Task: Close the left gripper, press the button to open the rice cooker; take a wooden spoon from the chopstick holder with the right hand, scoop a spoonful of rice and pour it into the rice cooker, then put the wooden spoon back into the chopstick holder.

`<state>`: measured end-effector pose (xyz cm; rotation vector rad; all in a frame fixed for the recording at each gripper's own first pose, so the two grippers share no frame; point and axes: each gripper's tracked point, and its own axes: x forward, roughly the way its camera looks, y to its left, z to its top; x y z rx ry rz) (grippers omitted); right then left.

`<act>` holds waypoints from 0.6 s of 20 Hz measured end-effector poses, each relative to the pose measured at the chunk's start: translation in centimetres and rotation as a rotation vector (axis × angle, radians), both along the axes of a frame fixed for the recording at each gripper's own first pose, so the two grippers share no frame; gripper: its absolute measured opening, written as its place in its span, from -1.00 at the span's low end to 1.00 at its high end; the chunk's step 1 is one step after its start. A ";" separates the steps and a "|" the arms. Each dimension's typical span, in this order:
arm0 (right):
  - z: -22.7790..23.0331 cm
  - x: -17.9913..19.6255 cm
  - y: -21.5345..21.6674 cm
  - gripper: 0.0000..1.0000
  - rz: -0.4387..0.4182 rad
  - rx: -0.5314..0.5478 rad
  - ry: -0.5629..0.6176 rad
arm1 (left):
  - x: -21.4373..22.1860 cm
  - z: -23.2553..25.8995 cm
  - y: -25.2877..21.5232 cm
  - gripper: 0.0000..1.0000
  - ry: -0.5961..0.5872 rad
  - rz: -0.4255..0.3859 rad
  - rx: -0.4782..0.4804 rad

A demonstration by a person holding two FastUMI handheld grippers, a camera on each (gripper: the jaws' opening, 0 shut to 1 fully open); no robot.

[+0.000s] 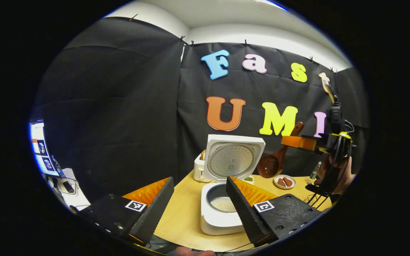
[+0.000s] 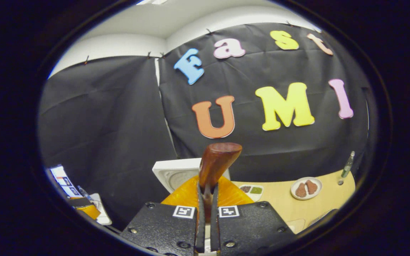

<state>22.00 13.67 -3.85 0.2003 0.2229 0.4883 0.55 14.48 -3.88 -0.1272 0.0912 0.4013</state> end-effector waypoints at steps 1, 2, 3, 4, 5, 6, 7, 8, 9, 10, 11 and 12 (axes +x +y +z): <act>0.3 0.0 -1.9 -0.78 -0.024 0.021 0.011 | 0.2 0.2 -0.5 0.89 -0.002 -0.004 -0.005; 0.5 0.0 -4.0 -0.77 -0.049 0.035 0.021 | 0.5 0.4 -1.2 0.89 -0.007 -0.009 -0.008; 0.7 0.0 -6.4 -0.78 -0.079 0.049 0.028 | 0.8 0.7 -1.8 0.89 -0.014 -0.013 -0.007; 0.8 0.0 -8.7 -0.77 -0.112 0.062 0.032 | 1.2 1.1 -2.2 0.89 -0.023 -0.015 -0.002; 0.7 0.0 -11.2 -0.77 -0.145 0.068 0.037 | 1.8 1.3 -2.5 0.89 -0.029 -0.017 0.004; 0.6 -0.2 -13.8 -0.78 -0.182 0.069 0.040 | 2.2 1.4 -2.8 0.89 -0.031 -0.018 0.008; 0.3 -0.3 -16.5 -0.78 -0.220 0.064 0.044 | 2.7 1.4 -3.2 0.89 -0.030 -0.020 0.011; -0.2 -0.7 -18.9 -0.78 -0.259 0.060 0.049 | 3.2 1.5 -3.5 0.89 -0.030 -0.019 0.013; -0.9 -0.9 -21.4 -0.77 -0.298 0.055 0.059 | 3.7 1.7 -3.7 0.89 -0.030 -0.017 0.015; -1.6 -1.2 -23.9 -0.78 -0.335 0.050 0.072 | 4.1 1.8 -4.0 0.89 -0.030 -0.017 0.019; -2.6 -1.4 -26.1 -0.78 -0.362 0.043 0.089 | 4.5 1.8 -4.2 0.89 -0.029 -0.014 0.028; -3.2 -1.6 -28.1 -0.78 -0.385 0.036 0.102 | 4.9 2.0 -4.2 0.89 -0.028 -0.007 0.041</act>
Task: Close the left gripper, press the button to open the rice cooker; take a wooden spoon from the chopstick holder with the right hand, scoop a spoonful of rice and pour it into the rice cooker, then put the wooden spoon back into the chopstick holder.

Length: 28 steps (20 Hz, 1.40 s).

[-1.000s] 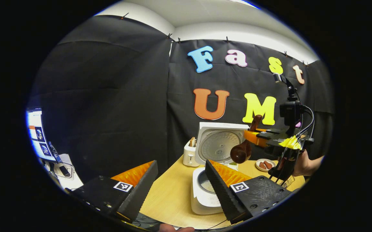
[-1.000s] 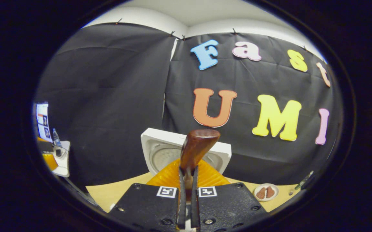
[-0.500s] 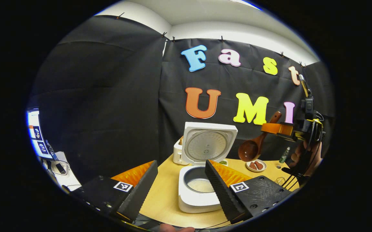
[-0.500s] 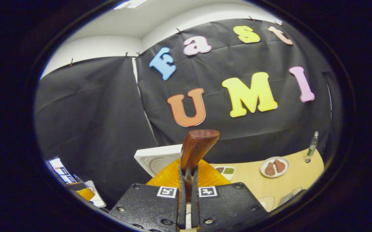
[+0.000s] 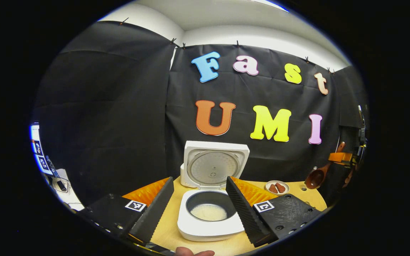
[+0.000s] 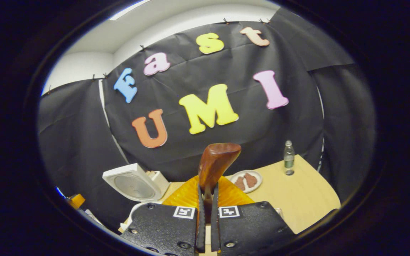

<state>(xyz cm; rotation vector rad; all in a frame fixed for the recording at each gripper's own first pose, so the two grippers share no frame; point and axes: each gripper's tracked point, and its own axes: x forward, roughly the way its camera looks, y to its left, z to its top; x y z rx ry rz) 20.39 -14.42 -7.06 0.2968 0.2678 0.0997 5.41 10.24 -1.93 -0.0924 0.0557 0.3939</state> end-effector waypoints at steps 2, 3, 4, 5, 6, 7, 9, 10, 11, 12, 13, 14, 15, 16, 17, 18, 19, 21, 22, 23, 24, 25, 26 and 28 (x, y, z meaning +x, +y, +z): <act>-2.0 0.2 -3.3 -0.78 -0.032 -0.024 0.040 | 0.9 0.1 -0.4 0.89 0.000 0.012 0.013; -3.1 0.3 -4.8 -0.77 -0.046 -0.032 0.056 | 1.3 0.4 -0.7 0.89 -0.004 0.009 0.014; -4.2 0.5 -6.1 -0.77 -0.061 -0.041 0.069 | 1.7 0.6 -1.1 0.89 -0.005 0.011 0.017; -5.6 0.8 -7.3 -0.78 -0.075 -0.053 0.081 | 2.0 0.5 -1.4 0.89 -0.001 0.011 0.019; -7.1 1.5 -8.6 -0.78 -0.086 -0.064 0.090 | 2.4 0.6 -1.7 0.89 0.002 0.009 0.018; -8.8 2.2 -9.7 -0.78 -0.099 -0.074 0.101 | 2.7 0.7 -2.1 0.89 0.004 0.008 0.017; -12.4 3.5 -11.6 -0.78 -0.131 -0.080 0.139 | 3.4 0.6 -2.8 0.89 0.011 0.003 0.011; -13.8 3.9 -12.0 -0.77 -0.136 -0.071 0.151 | 3.7 0.5 -2.9 0.89 0.018 0.007 0.013; -15.1 4.2 -12.0 -0.78 -0.135 -0.060 0.166 | 3.9 0.5 -2.9 0.89 0.026 0.010 0.016; -16.3 4.5 -12.0 -0.78 -0.133 -0.050 0.179 | 4.1 0.4 -2.9 0.89 0.036 0.014 0.019; -17.4 4.7 -11.8 -0.78 -0.132 -0.047 0.191 | 4.3 0.3 -2.8 0.89 0.043 0.017 0.019; -18.6 4.9 -11.8 -0.78 -0.136 -0.052 0.205 | 4.4 0.4 -2.9 0.89 0.048 0.021 0.017; -19.7 5.0 -11.9 -0.77 -0.139 -0.056 0.217 | 4.5 0.3 -2.8 0.89 0.053 0.027 0.016; -20.7 5.1 -11.8 -0.77 -0.140 -0.053 0.231 | 4.6 0.3 -2.7 0.89 0.055 0.030 0.022; -21.6 5.1 -11.6 -0.78 -0.141 -0.046 0.240 | 4.7 0.3 -2.6 0.89 0.061 0.034 0.031; -22.4 5.2 -11.4 -0.77 -0.141 -0.044 0.248 | 4.9 0.0 -2.6 0.89 0.074 0.035 0.039; -23.1 5.3 -11.3 -0.77 -0.141 -0.049 0.252 | 5.1 -0.3 -2.6 0.89 0.087 0.035 0.043; -24.2 5.4 -11.2 -0.77 -0.138 -0.061 0.250 | 5.2 -0.2 -2.6 0.89 0.098 0.036 0.051; -24.6 5.5 -11.1 -0.77 -0.138 -0.066 0.250 | 5.2 -0.1 -2.7 0.89 0.098 0.035 0.060; -25.0 5.4 -11.1 -0.75 -0.135 -0.066 0.252 | 5.5 0.1 -2.8 0.89 0.100 0.033 0.072; -25.1 5.4 -11.0 -0.75 -0.136 -0.062 0.250 | 5.6 0.1 -2.8 0.89 0.103 0.030 0.085; -25.1 5.4 -11.0 -0.71 -0.133 -0.056 0.248 | 5.8 0.2 -3.0 0.89 0.103 0.024 0.092; -25.3 5.2 -10.7 -0.68 -0.121 -0.043 0.250 | 5.9 0.4 -3.1 0.89 0.099 0.019 0.093; -24.7 5.1 -10.5 -0.60 -0.110 -0.043 0.235 | 6.3 0.6 -3.4 0.89 0.089 0.007 0.085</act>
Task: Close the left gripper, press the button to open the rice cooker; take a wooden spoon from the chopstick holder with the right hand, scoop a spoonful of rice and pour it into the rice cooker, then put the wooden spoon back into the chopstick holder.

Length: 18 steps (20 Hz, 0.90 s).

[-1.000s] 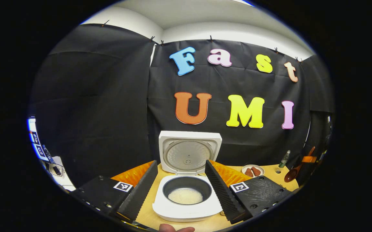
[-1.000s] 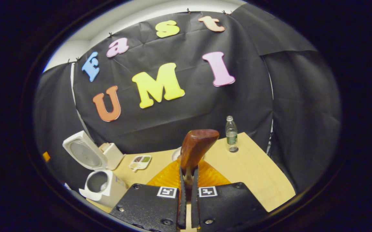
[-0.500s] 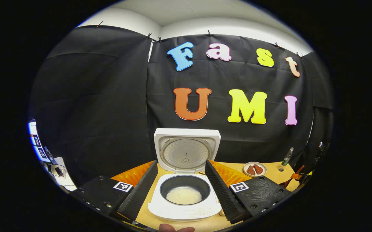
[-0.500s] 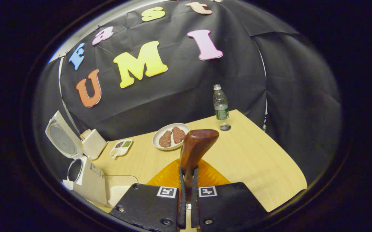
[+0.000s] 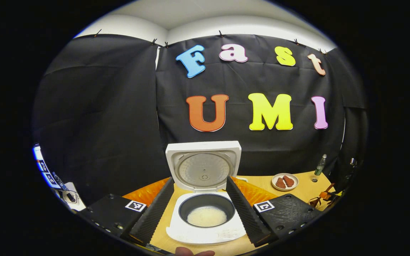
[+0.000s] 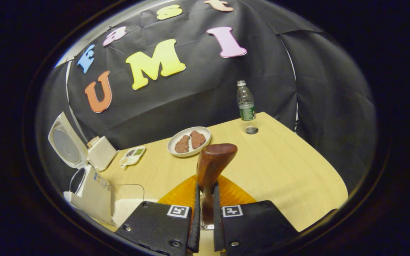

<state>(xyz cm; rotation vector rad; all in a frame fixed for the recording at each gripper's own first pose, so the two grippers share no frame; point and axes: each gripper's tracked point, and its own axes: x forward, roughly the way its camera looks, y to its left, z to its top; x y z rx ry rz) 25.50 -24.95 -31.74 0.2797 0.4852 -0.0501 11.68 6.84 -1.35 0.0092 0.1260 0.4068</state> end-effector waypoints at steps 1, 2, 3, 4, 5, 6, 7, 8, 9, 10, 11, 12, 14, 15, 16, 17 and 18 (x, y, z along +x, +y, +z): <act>0.5 0.1 -0.3 -0.40 0.000 -0.026 -0.005 | 0.2 0.2 -0.1 0.89 -0.010 -0.008 -0.005; 0.9 -0.1 -0.6 -0.23 0.000 -0.055 -0.007 | 0.4 0.6 -0.2 0.89 -0.021 -0.014 -0.008; 1.5 -0.2 -0.9 0.19 -0.005 -0.076 -0.012 | 0.6 0.9 -0.2 0.89 -0.029 -0.019 -0.011; 2.2 -0.4 -1.3 0.39 -0.015 -0.094 -0.016 | 0.8 1.1 -0.2 0.89 -0.041 -0.024 -0.015; 3.0 -0.7 -1.7 0.71 -0.025 -0.103 -0.020 | 1.1 1.6 -0.2 0.89 -0.054 -0.031 -0.022; 4.0 -0.9 -2.0 0.77 -0.035 -0.109 -0.029 | 1.3 2.0 -0.2 0.89 -0.069 -0.036 -0.030; 5.2 -1.3 -2.4 0.77 -0.049 -0.119 -0.043 | 1.6 2.5 0.0 0.89 -0.081 -0.038 -0.039; 6.6 -1.7 -2.8 0.77 -0.061 -0.132 -0.062 | 1.9 3.0 0.2 0.89 -0.092 -0.040 -0.047; 8.2 -2.1 -2.9 0.76 -0.067 -0.136 -0.083 | 2.4 3.7 0.4 0.89 -0.100 -0.045 -0.052; 9.6 -2.6 -2.8 0.77 -0.070 -0.133 -0.099 | 2.8 4.3 0.7 0.89 -0.103 -0.044 -0.040; 11.1 -3.1 -2.9 0.80 -0.079 -0.134 -0.116 | 3.1 4.9 1.1 0.89 -0.104 -0.043 -0.022; 12.5 -3.6 -3.0 0.80 -0.090 -0.140 -0.135 | 3.4 5.6 1.4 0.89 -0.112 -0.046 -0.008; 15.5 -4.5 -2.8 0.80 -0.107 -0.152 -0.176 | 4.3 7.0 2.0 0.89 -0.125 -0.052 -0.004; 16.6 -4.7 -2.9 0.87 -0.123 -0.174 -0.189 | 4.6 7.7 2.4 0.89 -0.132 -0.053 -0.012; 18.1 -5.4 -2.8 1.00 -0.125 -0.193 -0.207 | 5.0 8.2 2.9 0.89 -0.139 -0.050 -0.021; 19.3 -5.8 -2.3 0.97 -0.121 -0.201 -0.226 | 5.4 8.6 3.5 0.89 -0.145 -0.044 -0.026; 20.6 -6.2 -1.9 1.00 -0.123 -0.207 -0.246 | 5.8 9.0 4.1 0.89 -0.146 -0.037 -0.020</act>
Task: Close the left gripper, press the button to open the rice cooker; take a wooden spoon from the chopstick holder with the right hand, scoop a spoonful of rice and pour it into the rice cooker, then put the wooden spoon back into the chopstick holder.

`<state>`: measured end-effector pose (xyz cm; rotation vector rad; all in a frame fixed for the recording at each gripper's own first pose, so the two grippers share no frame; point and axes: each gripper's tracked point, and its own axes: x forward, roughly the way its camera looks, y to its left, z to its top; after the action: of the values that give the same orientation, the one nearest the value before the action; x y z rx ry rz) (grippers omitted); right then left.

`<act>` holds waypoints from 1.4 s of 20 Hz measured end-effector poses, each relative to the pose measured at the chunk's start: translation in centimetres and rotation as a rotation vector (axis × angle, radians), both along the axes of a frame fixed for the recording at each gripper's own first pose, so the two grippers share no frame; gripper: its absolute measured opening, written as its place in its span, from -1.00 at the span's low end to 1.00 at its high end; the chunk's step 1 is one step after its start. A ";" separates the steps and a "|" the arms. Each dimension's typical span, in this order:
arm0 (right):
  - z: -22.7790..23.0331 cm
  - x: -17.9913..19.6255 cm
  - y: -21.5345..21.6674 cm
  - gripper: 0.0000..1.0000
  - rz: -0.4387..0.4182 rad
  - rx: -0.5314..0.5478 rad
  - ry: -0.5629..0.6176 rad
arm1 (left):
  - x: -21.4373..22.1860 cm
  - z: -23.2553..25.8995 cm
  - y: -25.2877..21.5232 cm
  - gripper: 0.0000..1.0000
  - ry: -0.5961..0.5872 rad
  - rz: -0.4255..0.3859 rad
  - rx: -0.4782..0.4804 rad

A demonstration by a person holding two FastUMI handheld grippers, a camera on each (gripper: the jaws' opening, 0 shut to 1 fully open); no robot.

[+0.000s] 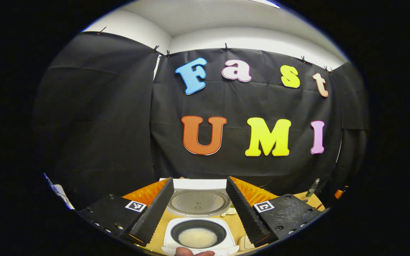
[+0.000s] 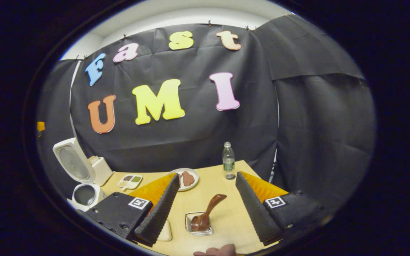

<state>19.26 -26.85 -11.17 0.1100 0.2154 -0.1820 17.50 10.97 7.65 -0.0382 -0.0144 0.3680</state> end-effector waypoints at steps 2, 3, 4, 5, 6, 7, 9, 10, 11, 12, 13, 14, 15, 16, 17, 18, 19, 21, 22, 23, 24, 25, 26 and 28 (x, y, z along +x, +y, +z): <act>1.8 -0.9 0.9 1.00 0.004 -0.015 -0.026 | 1.2 0.5 1.0 0.89 0.001 0.004 0.012; 2.6 -1.4 1.3 0.99 0.003 -0.027 -0.036 | 2.0 0.4 1.5 0.89 0.008 -0.001 0.010; 3.1 -1.7 1.6 0.97 0.005 -0.036 -0.042 | 2.9 0.3 2.1 0.88 0.012 0.001 0.008; 3.4 -2.2 2.0 0.97 0.003 -0.044 -0.042 | 3.9 -0.1 2.7 0.89 0.030 -0.003 -0.005; 3.5 -2.6 2.2 1.00 0.003 -0.053 -0.038 | 4.9 -0.5 3.1 0.88 0.046 -0.008 -0.021; 3.7 -3.2 2.3 1.00 0.000 -0.063 -0.035 | 5.9 -0.9 3.6 0.89 0.059 -0.011 -0.036; 4.1 -4.2 2.1 0.97 -0.017 -0.092 -0.030 | 7.9 -1.8 4.4 0.89 0.087 -0.018 -0.055; 4.2 -4.7 2.1 1.00 -0.019 -0.102 -0.026 | 8.9 -2.3 4.7 0.89 0.102 -0.020 -0.061; 4.2 -5.3 2.2 1.00 -0.018 -0.106 -0.023 | 9.9 -2.9 5.0 0.89 0.118 -0.025 -0.069; 4.1 -5.8 2.0 0.99 -0.027 -0.109 -0.018 | 10.8 -3.7 5.2 0.89 0.136 -0.030 -0.081; 4.1 -6.2 1.8 1.00 -0.036 -0.113 -0.013 | 11.6 -4.3 5.4 0.89 0.156 -0.031 -0.089; 3.9 -6.5 1.6 1.00 -0.047 -0.118 -0.006 | 12.4 -5.1 5.6 0.89 0.181 -0.035 -0.098; 3.8 -6.8 1.5 1.00 -0.056 -0.121 0.001 | 13.1 -5.6 5.7 0.89 0.201 -0.038 -0.102; 3.7 -6.9 1.3 0.97 -0.064 -0.120 0.006 | 13.6 -6.1 6.0 0.89 0.217 -0.038 -0.104; 3.5 -7.0 1.3 0.99 -0.069 -0.116 0.012 | 14.1 -6.6 5.9 0.89 0.229 -0.044 -0.116; 3.1 -6.9 1.3 0.99 -0.072 -0.109 0.021 | 14.5 -7.2 5.9 0.89 0.244 -0.044 -0.133; 2.9 -6.9 1.4 1.00 -0.073 -0.098 0.027 | 14.7 -7.6 6.0 0.89 0.258 -0.042 -0.136; 3.0 -6.7 1.7 0.99 -0.070 -0.080 0.027 | 14.9 -8.4 5.9 0.89 0.287 -0.038 -0.146; 3.0 -6.6 1.9 1.00 -0.066 -0.078 0.023 | 14.7 -8.7 5.9 0.89 0.304 -0.037 -0.150; 3.2 -6.4 2.2 1.00 -0.063 -0.080 0.018 | 14.7 -8.7 5.8 0.93 0.306 -0.039 -0.150; 3.3 -6.1 2.5 1.00 -0.058 -0.079 0.012 | 14.4 -9.0 5.6 0.93 0.321 -0.044 -0.159; 3.6 -5.9 3.2 1.00 -0.042 -0.072 0.004 | 13.8 -9.1 5.2 0.93 0.334 -0.047 -0.162; 3.7 -5.7 4.0 1.00 -0.024 -0.064 -0.001 | 13.1 -9.3 4.8 0.94 0.350 -0.054 -0.161; 3.6 -5.2 5.6 1.00 0.015 -0.038 -0.008 | 11.2 -10.1 3.8 0.95 0.384 -0.056 -0.157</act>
<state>14.10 -21.22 -7.56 0.0708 0.2049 -0.1702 28.66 14.81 -2.43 -0.1225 0.3949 0.3152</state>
